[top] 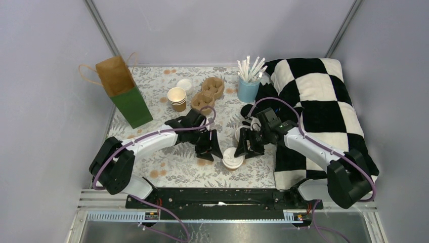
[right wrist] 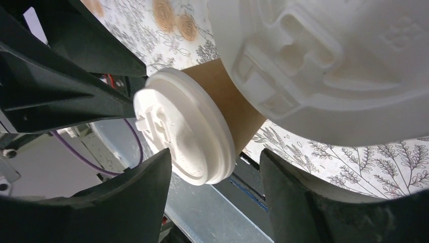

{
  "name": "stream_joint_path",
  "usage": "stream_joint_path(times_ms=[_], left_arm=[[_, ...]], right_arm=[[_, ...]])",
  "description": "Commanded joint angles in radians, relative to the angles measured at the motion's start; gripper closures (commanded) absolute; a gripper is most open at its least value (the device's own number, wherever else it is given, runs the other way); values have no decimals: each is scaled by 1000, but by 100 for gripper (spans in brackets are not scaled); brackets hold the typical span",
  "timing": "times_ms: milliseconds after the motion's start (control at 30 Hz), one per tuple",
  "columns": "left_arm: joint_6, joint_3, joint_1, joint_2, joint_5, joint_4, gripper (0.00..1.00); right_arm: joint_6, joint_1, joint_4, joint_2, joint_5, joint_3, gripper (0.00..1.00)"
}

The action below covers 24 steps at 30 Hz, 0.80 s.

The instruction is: Pack the takeout coffee

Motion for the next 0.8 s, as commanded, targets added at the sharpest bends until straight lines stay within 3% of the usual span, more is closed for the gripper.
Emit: stream_joint_path(times_ms=[0,133,233,400,467,767], left_arm=[[63,132,-4,-1,-61,-105,42],[82,196,-2,-10,-63,-160,39],[74,186,-1,-25,-59,-158,38],[-15,111,2,-36,63,21,34],[-32,101,0,-18,83,54,40],[-13,97,-5,24,79,58,53]], right_arm=[[-11,-49,-16,-75,-77,24,26],[-55,-105,-96,-125,-113,23,25],[-92,-161,-122,-154,-142,-20,30],[-104,-195,-85,-127,-215,-56,40],[-108,-195,-69,-90,-241,-52,47],[-104,-195,-29,-21,-261,-63,57]])
